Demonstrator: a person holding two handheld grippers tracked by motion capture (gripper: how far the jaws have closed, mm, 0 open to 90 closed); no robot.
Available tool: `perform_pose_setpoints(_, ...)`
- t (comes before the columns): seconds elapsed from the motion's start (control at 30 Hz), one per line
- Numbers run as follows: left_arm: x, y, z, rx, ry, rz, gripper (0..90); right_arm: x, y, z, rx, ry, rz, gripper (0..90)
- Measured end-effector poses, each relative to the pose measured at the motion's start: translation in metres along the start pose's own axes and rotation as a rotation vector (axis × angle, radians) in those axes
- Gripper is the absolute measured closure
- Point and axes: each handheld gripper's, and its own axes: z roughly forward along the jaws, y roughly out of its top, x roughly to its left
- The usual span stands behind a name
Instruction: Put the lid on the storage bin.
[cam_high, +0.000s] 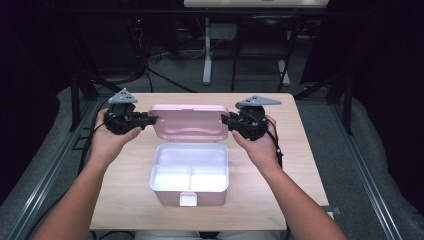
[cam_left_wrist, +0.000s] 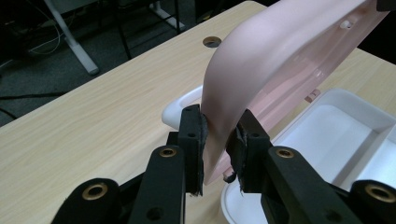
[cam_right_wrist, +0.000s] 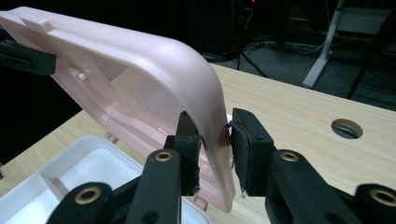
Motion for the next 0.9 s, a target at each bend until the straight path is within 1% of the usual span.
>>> perform_pose_setpoints(0.4, -0.008, -0.005, -0.008, 0.001, -0.004, 0.021, 75.1, 0.007, -0.003, -0.008, 0.005, 0.001, -0.030, 70.9)
perform_pose_setpoints(0.6, -0.011, -0.008, -0.012, 0.002, -0.016, 0.018, 74.0, 0.009, -0.007, -0.013, 0.008, 0.012, -0.038, 70.0)
perform_pose_setpoints(0.67, -0.013, -0.010, -0.013, 0.007, -0.014, 0.028, 73.5, 0.010, -0.008, -0.015, 0.009, 0.018, -0.039, 69.7)
perform_pose_setpoints(0.9, -0.018, -0.012, -0.017, 0.012, -0.012, 0.042, 72.4, 0.013, -0.013, -0.020, 0.014, 0.025, -0.049, 69.3)
